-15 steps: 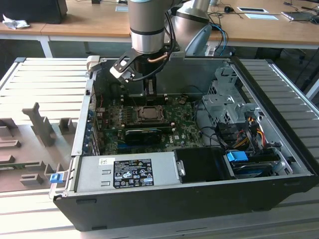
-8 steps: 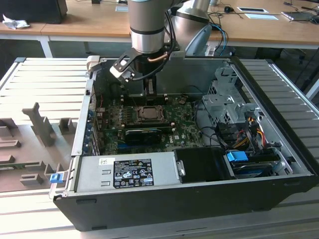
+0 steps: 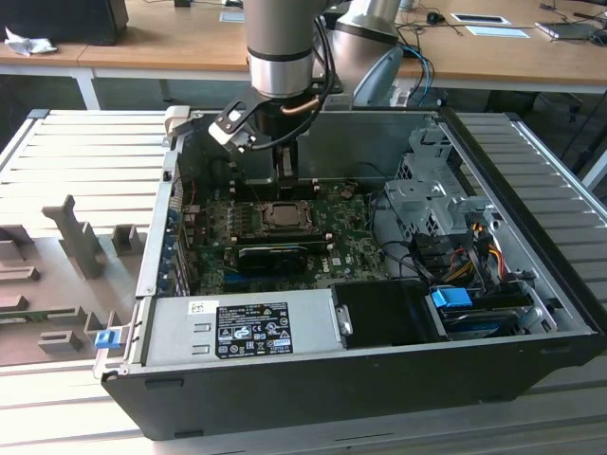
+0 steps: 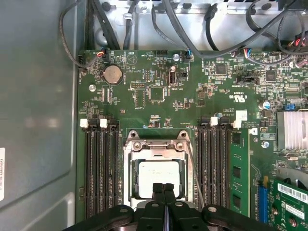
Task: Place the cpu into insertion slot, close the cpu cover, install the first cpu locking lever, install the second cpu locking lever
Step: 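Install the first cpu locking lever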
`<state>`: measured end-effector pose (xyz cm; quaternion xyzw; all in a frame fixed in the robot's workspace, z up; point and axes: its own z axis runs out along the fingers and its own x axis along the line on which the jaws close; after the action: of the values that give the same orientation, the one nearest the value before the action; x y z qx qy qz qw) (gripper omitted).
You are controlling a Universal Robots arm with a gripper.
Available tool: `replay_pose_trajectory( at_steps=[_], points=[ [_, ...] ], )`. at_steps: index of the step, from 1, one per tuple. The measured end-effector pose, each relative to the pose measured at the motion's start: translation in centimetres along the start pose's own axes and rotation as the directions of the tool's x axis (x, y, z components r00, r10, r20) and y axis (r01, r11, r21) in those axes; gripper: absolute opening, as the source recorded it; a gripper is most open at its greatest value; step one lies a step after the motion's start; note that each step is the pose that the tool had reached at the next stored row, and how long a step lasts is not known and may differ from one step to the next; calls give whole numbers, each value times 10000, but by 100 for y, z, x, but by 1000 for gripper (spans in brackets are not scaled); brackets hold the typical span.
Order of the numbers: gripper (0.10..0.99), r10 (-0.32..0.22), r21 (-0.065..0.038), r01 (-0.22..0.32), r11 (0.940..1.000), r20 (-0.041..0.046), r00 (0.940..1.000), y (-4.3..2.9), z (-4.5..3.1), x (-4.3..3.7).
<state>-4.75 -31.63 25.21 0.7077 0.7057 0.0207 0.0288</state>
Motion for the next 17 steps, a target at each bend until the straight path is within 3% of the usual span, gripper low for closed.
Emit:
replay_pose_trajectory(
  at_steps=[4,7,9,12,17],
  points=[
    [106,0,1,0,10000,1,10000,7,-98,-1],
    [106,0,4,0,10000,1,10000,15,-219,-2],
    [106,-49,3,49,10000,0,10000,16,-229,-2],
    [106,-660,-4,660,9978,-38,9978,14,-226,-2],
    [106,-870,-7,870,9962,-52,9962,5,-223,-3]
  ],
)
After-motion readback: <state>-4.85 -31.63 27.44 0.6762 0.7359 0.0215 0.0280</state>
